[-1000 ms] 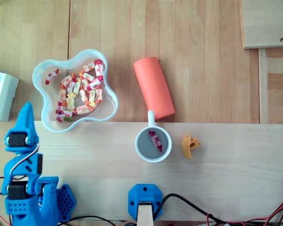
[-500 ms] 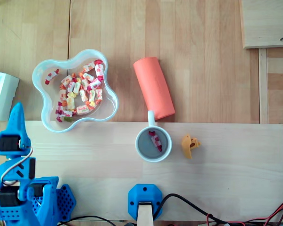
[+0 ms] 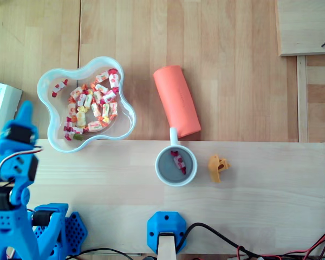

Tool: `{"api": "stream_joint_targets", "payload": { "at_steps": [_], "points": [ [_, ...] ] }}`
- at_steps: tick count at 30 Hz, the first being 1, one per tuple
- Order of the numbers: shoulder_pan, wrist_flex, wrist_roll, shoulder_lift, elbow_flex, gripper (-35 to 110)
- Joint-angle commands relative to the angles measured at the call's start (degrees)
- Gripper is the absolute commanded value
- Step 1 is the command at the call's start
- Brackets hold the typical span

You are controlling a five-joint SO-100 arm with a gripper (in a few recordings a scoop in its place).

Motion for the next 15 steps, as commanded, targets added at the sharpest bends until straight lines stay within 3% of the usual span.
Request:
{"api": "stream_joint_targets", "payload": {
  "at_steps": [1, 8, 15],
  "points": [
    [5.27, 5.62, 11.69, -0.70, -3.69, -3],
    [11.07, 13.36, 30.76, -1.67, -0.44, -3],
    [14.77, 12.48, 39.29, -1.76, 6.42, -2]
  ]
}}
